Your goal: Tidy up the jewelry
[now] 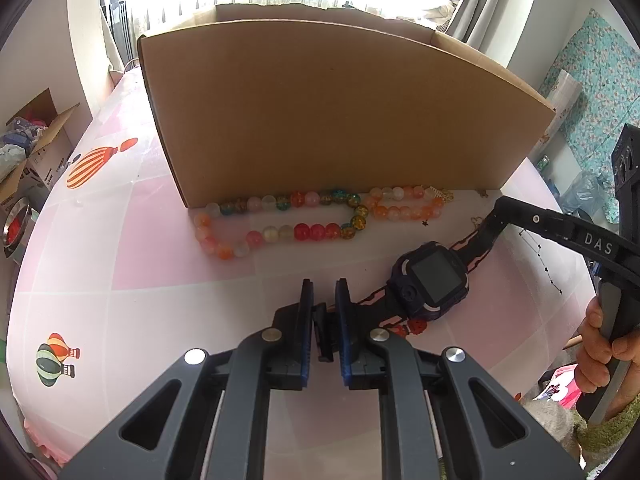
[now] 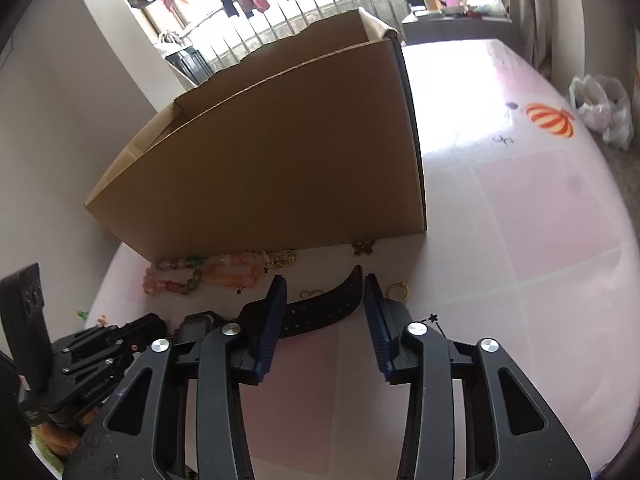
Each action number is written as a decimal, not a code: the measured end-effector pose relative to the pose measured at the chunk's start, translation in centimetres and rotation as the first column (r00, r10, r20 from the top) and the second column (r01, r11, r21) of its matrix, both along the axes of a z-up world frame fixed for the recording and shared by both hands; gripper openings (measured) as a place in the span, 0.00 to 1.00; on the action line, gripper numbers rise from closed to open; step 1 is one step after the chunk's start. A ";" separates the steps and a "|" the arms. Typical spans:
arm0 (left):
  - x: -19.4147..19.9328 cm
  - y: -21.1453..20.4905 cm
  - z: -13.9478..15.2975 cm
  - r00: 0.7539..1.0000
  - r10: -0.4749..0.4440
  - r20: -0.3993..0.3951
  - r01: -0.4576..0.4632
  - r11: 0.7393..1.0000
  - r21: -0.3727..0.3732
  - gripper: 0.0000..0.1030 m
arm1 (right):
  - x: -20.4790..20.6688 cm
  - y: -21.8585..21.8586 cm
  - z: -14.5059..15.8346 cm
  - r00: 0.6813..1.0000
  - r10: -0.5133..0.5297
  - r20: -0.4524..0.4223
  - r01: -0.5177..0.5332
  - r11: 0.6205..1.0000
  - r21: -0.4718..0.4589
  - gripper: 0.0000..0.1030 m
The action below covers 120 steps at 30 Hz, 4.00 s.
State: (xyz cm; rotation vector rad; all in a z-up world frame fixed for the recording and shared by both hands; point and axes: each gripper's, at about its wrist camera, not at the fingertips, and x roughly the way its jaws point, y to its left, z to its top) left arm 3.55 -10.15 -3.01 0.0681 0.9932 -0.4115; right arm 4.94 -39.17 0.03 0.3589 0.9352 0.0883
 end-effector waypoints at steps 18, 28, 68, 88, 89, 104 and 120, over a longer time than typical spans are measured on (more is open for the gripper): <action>-0.8 0.5 2.2 0.997 -0.016 0.069 0.017 1.000 -0.017 0.09 | -7.5 12.1 5.5 0.895 0.365 0.258 -0.139 0.776 -0.615 0.01; -0.6 1.2 11.2 0.979 -0.048 0.197 0.071 0.991 -0.111 0.08 | -5.2 5.4 12.3 0.873 0.250 0.419 -0.129 0.947 -0.295 0.01; 17.9 -2.2 15.3 0.993 -0.046 0.104 0.033 0.992 0.119 0.75 | 16.6 -2.5 13.4 0.984 0.179 0.013 -0.175 0.974 -0.141 0.16; 2.0 4.1 -0.3 0.997 0.076 -0.027 -0.066 0.964 0.256 0.95 | -2.4 4.3 6.4 0.998 0.056 -0.020 -0.059 0.920 -0.388 0.92; 1.8 4.2 -0.3 0.997 0.079 -0.020 -0.072 0.967 0.244 0.95 | -2.6 4.8 6.7 0.999 0.050 0.008 -0.041 0.903 -0.427 0.92; 1.2 5.7 -0.5 0.999 0.043 0.014 -0.044 0.987 0.153 0.96 | 0.7 11.5 4.3 0.966 0.252 0.064 -0.234 0.951 -0.202 0.77; 0.2 6.9 -0.3 0.997 -0.035 0.067 0.027 0.992 0.120 0.96 | 5.3 17.8 0.9 0.879 0.472 -0.067 -0.477 0.872 -0.112 0.38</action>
